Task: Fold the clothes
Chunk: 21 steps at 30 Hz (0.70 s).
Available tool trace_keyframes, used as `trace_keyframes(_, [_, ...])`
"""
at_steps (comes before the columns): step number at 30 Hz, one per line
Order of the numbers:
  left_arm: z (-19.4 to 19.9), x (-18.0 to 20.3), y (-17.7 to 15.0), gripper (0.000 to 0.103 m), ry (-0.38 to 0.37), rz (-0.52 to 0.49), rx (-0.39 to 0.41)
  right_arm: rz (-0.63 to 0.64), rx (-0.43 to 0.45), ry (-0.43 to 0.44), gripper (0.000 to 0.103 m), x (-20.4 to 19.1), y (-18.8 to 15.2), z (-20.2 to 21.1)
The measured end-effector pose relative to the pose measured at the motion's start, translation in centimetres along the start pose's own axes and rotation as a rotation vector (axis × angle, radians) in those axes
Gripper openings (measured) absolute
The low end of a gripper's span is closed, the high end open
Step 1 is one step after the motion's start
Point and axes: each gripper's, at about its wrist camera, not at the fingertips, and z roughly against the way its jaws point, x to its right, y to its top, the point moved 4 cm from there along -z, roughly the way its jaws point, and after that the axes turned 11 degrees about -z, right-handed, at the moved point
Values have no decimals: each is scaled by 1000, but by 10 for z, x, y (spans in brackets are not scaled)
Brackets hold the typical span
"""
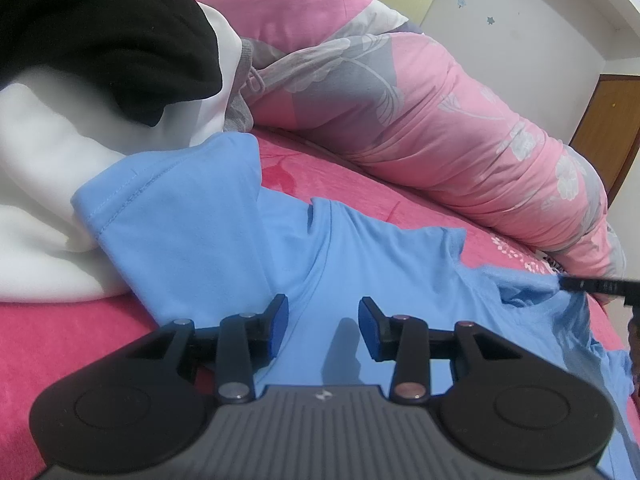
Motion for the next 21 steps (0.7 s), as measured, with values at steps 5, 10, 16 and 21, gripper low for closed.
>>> trace_keyframes(5, [0,-1,0,40,-1,1,1,-51,59,-79,3,12,10,-13])
trace_keyframes(10, [-1,-1,-1,40,-2,1,3,-85,14,-150,3,21,-1,-45])
trace_keyframes(16, [-1,-2,-1,40,-1,0,3,-149,10,-172,17,27,1,-52])
trace_keyframes(21, [-1,-1,-1,40,0,0,3,-203,131,-158,26,22,25,-19])
